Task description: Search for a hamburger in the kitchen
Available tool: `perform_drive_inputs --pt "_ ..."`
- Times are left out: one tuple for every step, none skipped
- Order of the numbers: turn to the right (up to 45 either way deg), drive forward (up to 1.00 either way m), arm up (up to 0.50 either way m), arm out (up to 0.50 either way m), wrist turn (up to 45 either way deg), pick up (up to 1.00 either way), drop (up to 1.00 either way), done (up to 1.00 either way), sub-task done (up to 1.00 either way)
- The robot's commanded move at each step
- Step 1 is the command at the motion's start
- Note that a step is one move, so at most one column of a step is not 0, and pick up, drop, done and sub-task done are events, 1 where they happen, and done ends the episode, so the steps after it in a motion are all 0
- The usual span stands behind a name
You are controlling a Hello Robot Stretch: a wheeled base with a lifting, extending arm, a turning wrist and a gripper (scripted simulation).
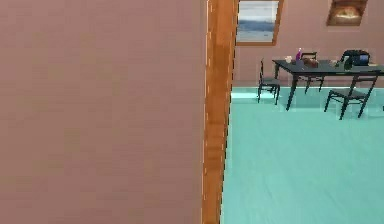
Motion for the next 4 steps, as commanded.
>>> perform_drive_inputs --pt "42.0 0.00 0.00 0.00 0.0 0.00 0.00 0.00 0.00" --pt "0.0 0.40 0.00 0.00 0.0 0.00 0.00 0.00 0.00" --pt "6.0 0.00 0.00 0.00 0.0 0.00 0.00 0.00 0.00" --pt "0.0 0.40 0.00 0.00 0.0 0.00 0.00 0.00 0.00"
